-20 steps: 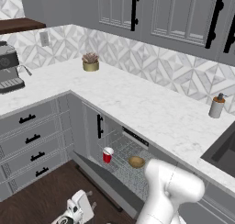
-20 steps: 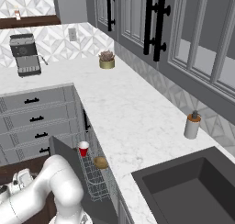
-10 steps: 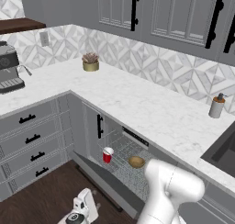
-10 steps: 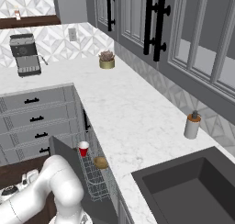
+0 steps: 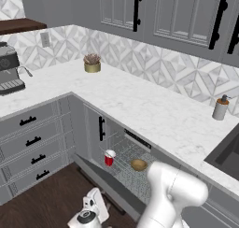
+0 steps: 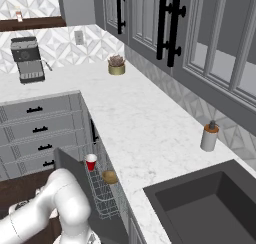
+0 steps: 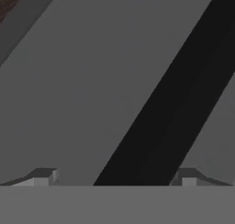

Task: Pick up the cup and bowl from the counter, place them in the dishwasher, and close the dishwasher door.

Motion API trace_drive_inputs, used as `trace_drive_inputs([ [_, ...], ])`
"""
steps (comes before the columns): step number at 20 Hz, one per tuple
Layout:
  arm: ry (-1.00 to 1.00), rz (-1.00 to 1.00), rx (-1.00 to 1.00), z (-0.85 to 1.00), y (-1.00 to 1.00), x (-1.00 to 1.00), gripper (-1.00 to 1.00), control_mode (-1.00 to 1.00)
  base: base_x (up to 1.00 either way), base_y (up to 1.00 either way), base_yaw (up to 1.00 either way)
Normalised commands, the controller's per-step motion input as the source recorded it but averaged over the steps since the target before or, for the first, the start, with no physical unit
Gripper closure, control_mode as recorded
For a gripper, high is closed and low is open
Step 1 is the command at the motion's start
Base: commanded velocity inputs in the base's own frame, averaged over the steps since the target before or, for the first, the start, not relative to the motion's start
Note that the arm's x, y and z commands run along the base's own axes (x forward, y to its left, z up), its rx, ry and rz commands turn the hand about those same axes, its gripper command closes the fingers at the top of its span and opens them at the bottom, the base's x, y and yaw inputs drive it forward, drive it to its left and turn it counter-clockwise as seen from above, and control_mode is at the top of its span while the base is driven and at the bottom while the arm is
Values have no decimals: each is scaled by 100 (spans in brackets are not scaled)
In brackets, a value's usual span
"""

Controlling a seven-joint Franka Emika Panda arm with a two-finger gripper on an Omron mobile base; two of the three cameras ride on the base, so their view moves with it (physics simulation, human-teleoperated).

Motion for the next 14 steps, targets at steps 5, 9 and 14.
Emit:
trace_drive_inputs([
  [5,-7,-19,-28,-18,-14,70,-100,-100,0,0,0],
  [9,-8,-21,-27,0,-48,91,-100,-100,0,0,0],
  [14,-3,-21,-22,0,-85,99,-100,-100,0,0,0],
])
